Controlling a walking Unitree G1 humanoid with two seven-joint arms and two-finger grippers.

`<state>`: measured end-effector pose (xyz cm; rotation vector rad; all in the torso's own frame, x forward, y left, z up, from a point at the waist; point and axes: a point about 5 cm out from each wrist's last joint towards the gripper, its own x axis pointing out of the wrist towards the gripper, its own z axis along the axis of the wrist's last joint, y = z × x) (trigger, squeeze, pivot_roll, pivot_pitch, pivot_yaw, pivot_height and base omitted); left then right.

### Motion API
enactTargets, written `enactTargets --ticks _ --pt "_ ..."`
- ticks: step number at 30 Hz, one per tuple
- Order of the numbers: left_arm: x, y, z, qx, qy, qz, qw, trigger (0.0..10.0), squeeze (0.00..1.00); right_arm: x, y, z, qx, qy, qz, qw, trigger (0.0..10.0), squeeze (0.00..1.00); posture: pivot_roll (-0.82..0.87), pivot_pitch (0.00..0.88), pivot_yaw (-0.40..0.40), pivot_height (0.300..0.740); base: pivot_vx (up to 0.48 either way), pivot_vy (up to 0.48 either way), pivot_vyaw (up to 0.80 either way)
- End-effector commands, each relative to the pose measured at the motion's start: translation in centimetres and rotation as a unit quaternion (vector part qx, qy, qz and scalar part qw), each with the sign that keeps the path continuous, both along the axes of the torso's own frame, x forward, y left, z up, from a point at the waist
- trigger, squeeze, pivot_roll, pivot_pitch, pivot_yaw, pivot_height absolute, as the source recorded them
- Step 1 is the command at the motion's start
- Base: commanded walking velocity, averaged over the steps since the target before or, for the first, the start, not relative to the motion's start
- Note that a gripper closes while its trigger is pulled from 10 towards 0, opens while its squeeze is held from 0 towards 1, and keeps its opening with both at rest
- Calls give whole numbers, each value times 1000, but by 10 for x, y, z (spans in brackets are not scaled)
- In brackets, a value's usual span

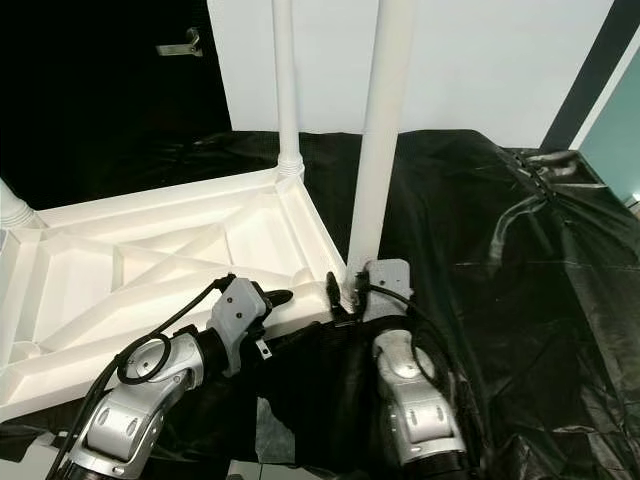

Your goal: Building children table

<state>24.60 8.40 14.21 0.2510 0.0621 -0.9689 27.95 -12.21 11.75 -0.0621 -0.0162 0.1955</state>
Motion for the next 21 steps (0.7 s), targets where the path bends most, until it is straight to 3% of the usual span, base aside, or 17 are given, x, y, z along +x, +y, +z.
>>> enactTargets --ticks 1,2,14,21 --pt "-1 -1 3 -2 -4 2 1000 10000 0 -2 -7 2 9 -4 22 1000 10000 1000 50 0 -3 740 0 0 0" --pt "-1 -1 3 -2 -4 2 1000 10000 0 -3 -12 5 7 -3 62 998 10000 0 45 0 1 740 0 0 0" --pt "1 1 4 -1 -4 3 1000 10000 0 7 -29 21 -37 -7 209 977 10000 0 35 0 24 740 0 0 0" --pt "5 -1 7 -3 -8 2 1000 10000 0 24 -18 27 -85 8 316 945 10000 0 35 0 28 740 0 0 0"
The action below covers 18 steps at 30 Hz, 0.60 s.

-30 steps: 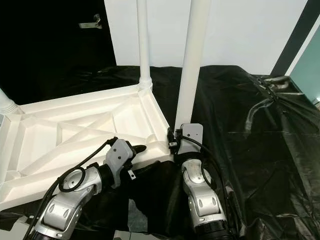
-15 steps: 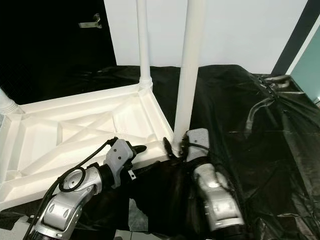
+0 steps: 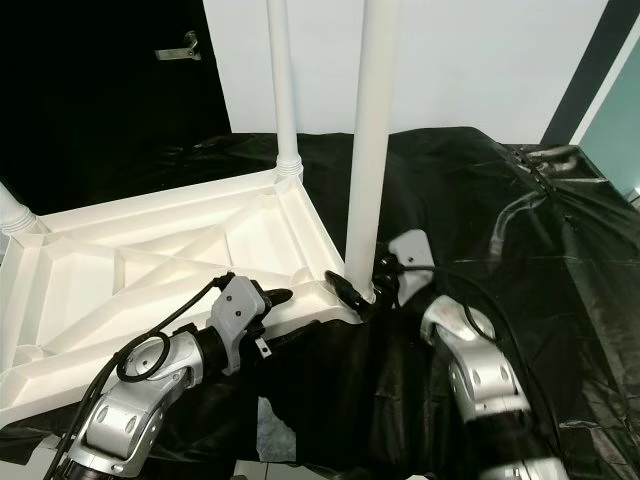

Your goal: Building children table

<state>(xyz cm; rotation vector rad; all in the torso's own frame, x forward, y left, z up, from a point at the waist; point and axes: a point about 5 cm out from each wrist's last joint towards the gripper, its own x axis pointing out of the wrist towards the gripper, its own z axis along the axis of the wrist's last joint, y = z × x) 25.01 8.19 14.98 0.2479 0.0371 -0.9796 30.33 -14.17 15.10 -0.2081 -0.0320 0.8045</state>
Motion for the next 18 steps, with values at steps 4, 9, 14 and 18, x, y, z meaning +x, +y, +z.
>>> enactTargets --ticks 4,9,14,18 --pt "1 1 -1 4 0 9 1000 10000 0 3 2 -9 -29 10 25 999 4549 0 40 0 25 740 0 0 0" --pt "0 2 -1 3 1 15 1000 10000 0 1 1 -12 -39 19 34 999 0 0 54 0 11 740 0 0 0" --pt "-3 5 -2 4 4 24 1000 10000 0 -4 -3 -19 -37 34 31 998 0 0 63 0 4 740 0 0 0" --pt "-3 5 -2 4 4 27 1000 10000 0 -5 -3 -22 -22 44 -1 999 1686 0 64 0 -3 740 0 0 0"
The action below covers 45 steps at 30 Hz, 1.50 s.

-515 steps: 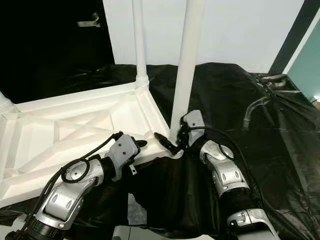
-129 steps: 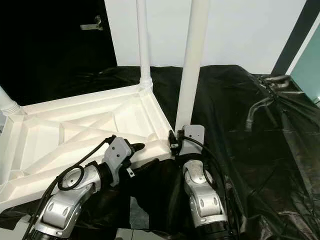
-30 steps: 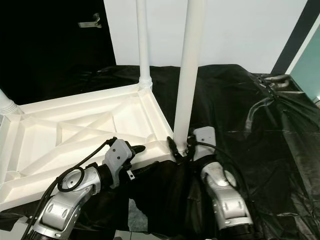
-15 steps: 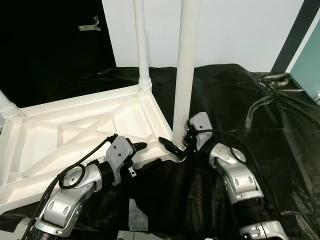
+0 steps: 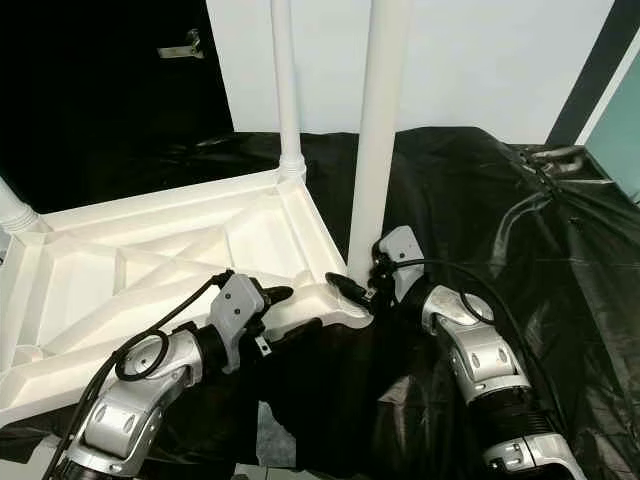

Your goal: Building children table

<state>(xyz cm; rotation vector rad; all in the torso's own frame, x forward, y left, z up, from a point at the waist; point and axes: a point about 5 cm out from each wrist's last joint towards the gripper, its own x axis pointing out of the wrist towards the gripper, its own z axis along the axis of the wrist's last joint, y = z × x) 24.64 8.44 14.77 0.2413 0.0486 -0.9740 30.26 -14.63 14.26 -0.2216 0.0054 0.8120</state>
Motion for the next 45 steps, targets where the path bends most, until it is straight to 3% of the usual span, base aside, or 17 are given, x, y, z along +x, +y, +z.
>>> enactTargets --ticks 1,2,3,5,6,9,11,13,14,19,23,32,33,34,35,44,45 --pt "1 3 0 5 -2 25 1000 10000 0 -4 2 -14 -8 31 -11 999 1686 0 64 0 -3 740 0 0 0" --pt "1 3 0 5 -2 25 1000 10000 0 -4 2 -14 -8 31 -11 999 1686 0 64 0 -3 740 0 0 0" --pt "1 3 0 4 -3 26 1000 10000 0 -4 4 -15 -5 32 -31 999 10000 0 61 0 -9 740 0 0 0" --pt "2 3 0 4 -3 27 1000 10000 0 -4 5 -17 -6 32 -63 997 10000 0 57 0 -12 740 0 0 0" --pt "2 1 0 2 -3 27 1000 10000 0 -4 9 -21 3 31 -120 992 10000 0 55 0 -15 740 0 0 0" --pt "2 0 0 0 -3 27 1000 10000 0 -5 12 -23 12 35 -149 988 10000 0 53 0 -18 740 0 0 0" --pt "2 0 0 -1 -2 27 1000 10000 0 -5 18 -27 36 49 -219 974 10000 0 50 0 -20 740 0 0 0" --pt "2 0 0 -1 -2 27 1000 10000 0 -5 18 -27 36 49 -219 974 10000 0 50 0 -20 740 0 0 0" --pt "1 -1 -1 -2 -1 27 1000 10000 0 -7 22 -28 50 43 -269 961 10000 0 47 0 -21 740 0 0 0" --pt "-1 -2 -1 -2 0 23 1000 10000 0 -7 27 -26 80 31 -363 928 10000 0 54 0 -22 740 0 0 0" --pt "-1 0 -2 0 1 20 1000 10000 0 -7 48 -20 113 41 -339 933 10000 0 46 0 -19 740 0 0 0" --pt "3 -2 0 4 -5 15 1000 10000 0 -9 44 -6 127 7 -314 941 10000 0 31 0 -6 740 0 0 0" --pt "3 -2 0 3 -5 14 1000 10000 0 -10 42 -4 130 1 -305 943 10000 447 29 0 -3 740 0 0 0" --pt "2 -3 0 3 -5 12 1000 10000 0 -11 41 -2 131 -3 -300 945 10000 447 29 0 -2 740 0 0 0" --pt "3 -3 1 3 -5 12 1000 10000 0 -14 38 0 131 -12 -285 949 10000 1000 28 0 -2 740 0 0 0" --pt "7 -1 4 3 -12 18 1000 10000 0 -24 4 1 115 -20 -195 974 10000 1000 30 0 -3 740 0 0 0" --pt "8 0 5 3 -13 18 1000 10000 0 -23 1 1 109 -21 -184 977 10000 686 27 0 2 740 0 0 0"
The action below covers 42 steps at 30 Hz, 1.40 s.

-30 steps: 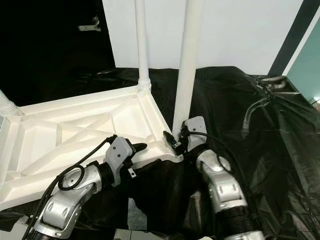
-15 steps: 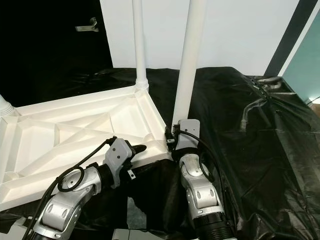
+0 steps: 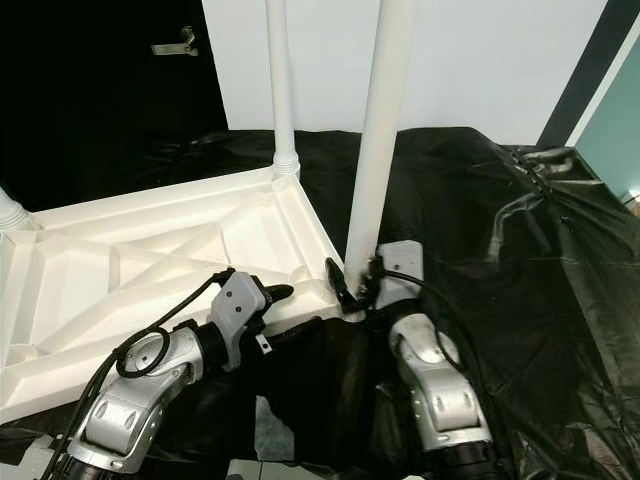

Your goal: Building children table

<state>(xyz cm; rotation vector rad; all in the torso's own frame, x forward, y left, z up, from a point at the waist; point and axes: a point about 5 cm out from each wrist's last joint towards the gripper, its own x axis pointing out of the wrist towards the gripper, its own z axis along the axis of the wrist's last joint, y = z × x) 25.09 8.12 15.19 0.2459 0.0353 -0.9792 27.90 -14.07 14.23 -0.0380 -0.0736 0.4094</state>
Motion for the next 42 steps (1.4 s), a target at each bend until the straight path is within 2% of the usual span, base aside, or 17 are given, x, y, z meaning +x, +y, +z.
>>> enactTargets --ticks 1,2,3,5,8,9,12,18,19,20,28,34,35,36,37,40,42 --pt "3 4 2 3 -7 21 1000 10000 0 0 -7 2 0 -2 21 1000 10000 686 26 0 2 740 0 0 0" --pt "3 4 2 3 -7 21 1000 10000 0 0 -7 2 0 -2 21 1000 10000 686 26 0 2 740 0 0 0" --pt "3 4 1 5 -8 21 1000 10000 0 1 -8 2 -15 -3 34 999 10000 0 27 0 3 740 0 0 0" --pt "4 4 1 6 -8 21 1000 10000 0 3 -10 3 -27 -6 42 999 10000 0 27 0 3 740 0 0 0" --pt "6 4 1 8 -10 20 1000 10000 0 13 -12 3 -58 4 103 993 10000 0 39 0 10 740 0 0 0" --pt "6 4 1 8 -10 20 1000 10000 0 13 -12 3 -58 4 103 993 10000 0 39 0 10 740 0 0 0" --pt "6 4 4 7 -13 20 1000 10000 0 23 -8 1 -84 12 152 985 10000 0 60 0 9 740 0 0 0" --pt "4 6 4 10 -15 21 1000 10000 0 30 -3 -3 -98 17 182 978 10000 0 76 0 5 740 0 0 0" --pt "4 6 3 12 -15 23 1000 10000 0 32 -2 -6 -101 22 188 977 1490 0 85 0 -1 740 0 0 0" --pt "3 7 3 12 -14 24 1000 10000 0 32 -1 -8 -103 26 195 975 0 0 90 0 -5 740 0 0 0" --pt "3 7 1 12 -14 29 999 10000 0 31 -3 -15 -98 31 201 974 0 0 88 0 -6 740 0 0 0" --pt "10 6 3 13 -21 28 999 10000 0 31 -8 -17 -85 29 169 982 0 0 72 0 -2 740 0 0 0" --pt "9 5 2 12 -21 26 999 10000 0 30 -9 -19 -92 34 132 986 10000 0 63 0 -4 740 0 0 0" --pt "9 5 2 12 -21 26 999 10000 0 30 -9 -19 -92 34 132 986 10000 0 63 0 -4 740 0 0 0" --pt "8 4 1 11 -20 24 999 10000 0 28 -9 -22 -96 40 93 990 10000 0 59 0 -10 740 0 0 0" --pt "7 3 0 11 -17 23 1000 10000 0 26 -8 -23 -91 42 69 993 10000 0 55 0 -14 740 0 0 0" --pt "5 3 -2 10 -13 24 1000 10000 0 19 4 -27 -71 46 31 996 10000 0 55 0 -24 740 0 0 0"
